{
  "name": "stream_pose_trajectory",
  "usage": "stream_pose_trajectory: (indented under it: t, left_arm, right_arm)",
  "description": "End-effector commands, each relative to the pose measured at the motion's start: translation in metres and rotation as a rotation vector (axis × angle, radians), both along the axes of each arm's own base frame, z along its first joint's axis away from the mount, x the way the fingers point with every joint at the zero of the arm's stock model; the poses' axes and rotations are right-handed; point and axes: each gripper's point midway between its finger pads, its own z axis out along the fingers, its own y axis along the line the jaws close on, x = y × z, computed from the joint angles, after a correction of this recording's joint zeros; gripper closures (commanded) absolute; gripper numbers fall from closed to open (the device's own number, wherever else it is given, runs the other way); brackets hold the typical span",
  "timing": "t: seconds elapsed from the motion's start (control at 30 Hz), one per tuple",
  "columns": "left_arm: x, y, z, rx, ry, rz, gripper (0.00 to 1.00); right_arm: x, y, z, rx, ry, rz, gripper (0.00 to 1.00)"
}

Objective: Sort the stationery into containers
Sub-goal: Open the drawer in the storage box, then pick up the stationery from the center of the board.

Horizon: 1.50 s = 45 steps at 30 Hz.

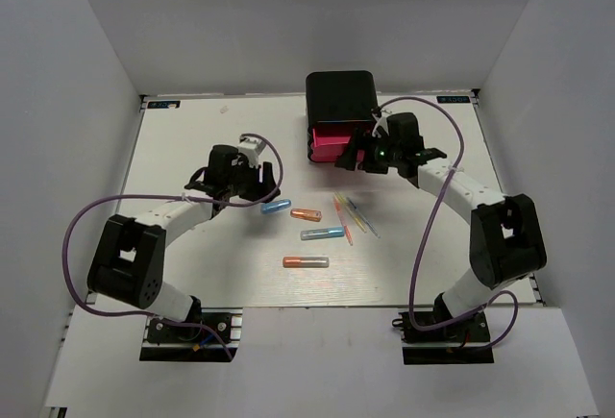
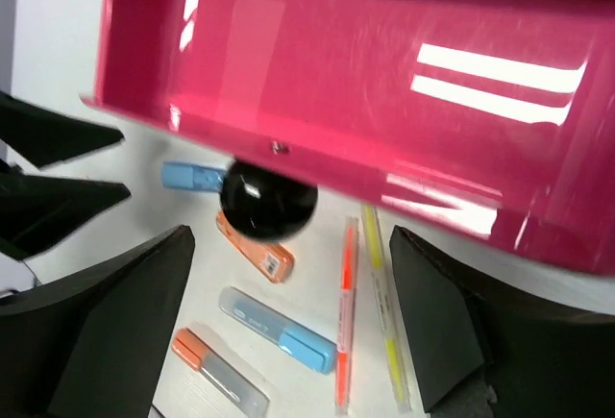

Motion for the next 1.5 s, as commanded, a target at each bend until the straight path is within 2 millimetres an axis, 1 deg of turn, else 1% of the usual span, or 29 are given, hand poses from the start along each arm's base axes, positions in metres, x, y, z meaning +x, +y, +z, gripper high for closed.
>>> stream_pose_trajectory:
  t: [0.0, 0.07, 0.1, 0.13, 0.17, 0.2, 0.27, 0.33, 0.47, 0.53, 0.57, 0.63, 0.7, 0.73, 0.83, 0.9, 0.93, 1.03, 1.07, 1.13, 1.2, 1.23, 1.27, 1.3, 1.33, 1.37, 1.4, 1.43, 1.47]
  left_arm:
    - [0.014, -0.006, 0.021, 0.098, -0.186, -0.163, 0.27]
    - [0.012, -0.01, 0.011, 0.125, -0.178, -0.21, 0.27]
    - [0.016, -0.01, 0.011, 0.145, -0.191, -0.227, 0.28]
    - [0.015, -0.014, 0.008, 0.156, -0.185, -0.247, 0.29]
    - [0.011, -0.016, 0.002, 0.17, -0.164, -0.268, 0.3]
    - [0.015, -0.016, -0.004, 0.191, -0.16, -0.287, 0.33]
    - [0.014, -0.019, -0.011, 0.209, -0.146, -0.312, 0.35]
    - [0.009, -0.023, -0.018, 0.226, -0.128, -0.36, 0.38]
    - [0.0, -0.029, -0.021, 0.254, -0.124, -0.418, 0.39]
    - [-0.005, -0.027, -0.03, 0.29, -0.098, -0.422, 0.39]
    - [-0.008, -0.028, -0.037, 0.309, -0.083, -0.436, 0.39]
    - [-0.011, -0.025, -0.047, 0.346, -0.051, -0.431, 0.39]
    - [-0.013, -0.028, -0.052, 0.365, -0.036, -0.44, 0.43]
    - [-0.013, -0.024, -0.06, 0.393, -0.013, -0.442, 0.47]
    - [-0.018, -0.021, -0.074, 0.456, 0.027, -0.448, 0.5]
    - [-0.019, -0.014, -0.084, 0.504, 0.053, -0.425, 0.59]
    - [-0.017, -0.011, -0.084, 0.52, 0.05, -0.412, 0.66]
    - [-0.017, -0.014, -0.078, 0.515, 0.05, -0.396, 0.77]
    - [-0.016, -0.014, -0.075, 0.512, 0.041, -0.394, 0.84]
    - [-0.013, -0.017, -0.057, 0.488, 0.002, -0.372, 0.9]
    - [-0.004, -0.027, -0.027, 0.431, -0.053, -0.339, 0.96]
    - [-0.002, -0.033, 0.004, 0.386, -0.124, -0.34, 0.97]
    - [0.004, -0.04, 0.026, 0.344, -0.187, -0.329, 0.97]
    - [0.01, -0.047, 0.051, 0.301, -0.246, -0.32, 1.0]
    - [0.012, -0.053, 0.071, 0.265, -0.297, -0.328, 1.0]
    - [0.014, -0.058, 0.09, 0.229, -0.338, -0.323, 1.0]
    - [0.021, -0.065, 0.125, 0.178, -0.416, -0.309, 1.0]
    - [0.022, -0.071, 0.138, 0.151, -0.448, -0.324, 1.0]
    - [0.024, -0.075, 0.15, 0.125, -0.47, -0.324, 1.0]
  right_arm:
    - [-0.017, -0.002, 0.014, 0.007, -0.042, 0.058, 0.14]
    - [-0.029, -0.005, 0.006, -0.021, -0.052, 0.097, 0.18]
    - [-0.032, -0.008, 0.004, -0.026, -0.052, 0.103, 0.2]
    - [-0.036, -0.009, 0.008, -0.036, -0.085, 0.129, 0.2]
    - [-0.042, -0.014, 0.005, -0.054, -0.099, 0.146, 0.21]
    - [-0.048, -0.017, -0.003, -0.071, -0.102, 0.166, 0.22]
    - [-0.059, -0.022, -0.002, -0.092, -0.141, 0.206, 0.22]
    - [-0.072, -0.027, -0.008, -0.103, -0.145, 0.227, 0.22]
    - [-0.083, -0.033, -0.01, -0.138, -0.199, 0.262, 0.22]
    - [-0.088, -0.036, -0.014, -0.144, -0.202, 0.268, 0.22]
    - [-0.089, -0.037, -0.007, -0.141, -0.231, 0.264, 0.22]
    - [-0.09, -0.038, -0.01, -0.147, -0.247, 0.271, 0.22]
    - [-0.092, -0.039, -0.007, -0.147, -0.275, 0.28, 0.22]
    - [-0.092, -0.039, -0.006, -0.145, -0.285, 0.283, 0.2]
    - [-0.094, -0.039, -0.002, -0.151, -0.32, 0.295, 0.2]
    - [-0.093, -0.039, 0.004, -0.151, -0.353, 0.296, 0.19]
    - [-0.094, -0.039, 0.005, -0.149, -0.359, 0.296, 0.19]
    - [-0.095, -0.041, 0.012, -0.163, -0.421, 0.314, 0.19]
    - [-0.099, -0.04, 0.009, -0.159, -0.422, 0.331, 0.19]
    - [-0.102, -0.04, 0.013, -0.173, -0.468, 0.361, 0.19]
    - [-0.11, -0.04, 0.013, -0.169, -0.49, 0.398, 0.16]
    - [-0.112, -0.041, 0.012, -0.197, -0.533, 0.435, 0.12]
    - [-0.116, -0.041, 0.01, -0.2, -0.549, 0.458, 0.1]
    - [-0.119, -0.042, 0.007, -0.22, -0.58, 0.496, 0.1]
    - [-0.123, -0.041, 0.009, -0.232, -0.619, 0.53, 0.1]
    - [-0.126, -0.043, 0.003, -0.237, -0.616, 0.542, 0.1]
    - [-0.129, -0.043, -0.001, -0.248, -0.637, 0.57, 0.1]
    - [-0.133, -0.043, -0.003, -0.247, -0.648, 0.588, 0.1]
    - [-0.133, -0.043, -0.003, -0.253, -0.668, 0.603, 0.16]
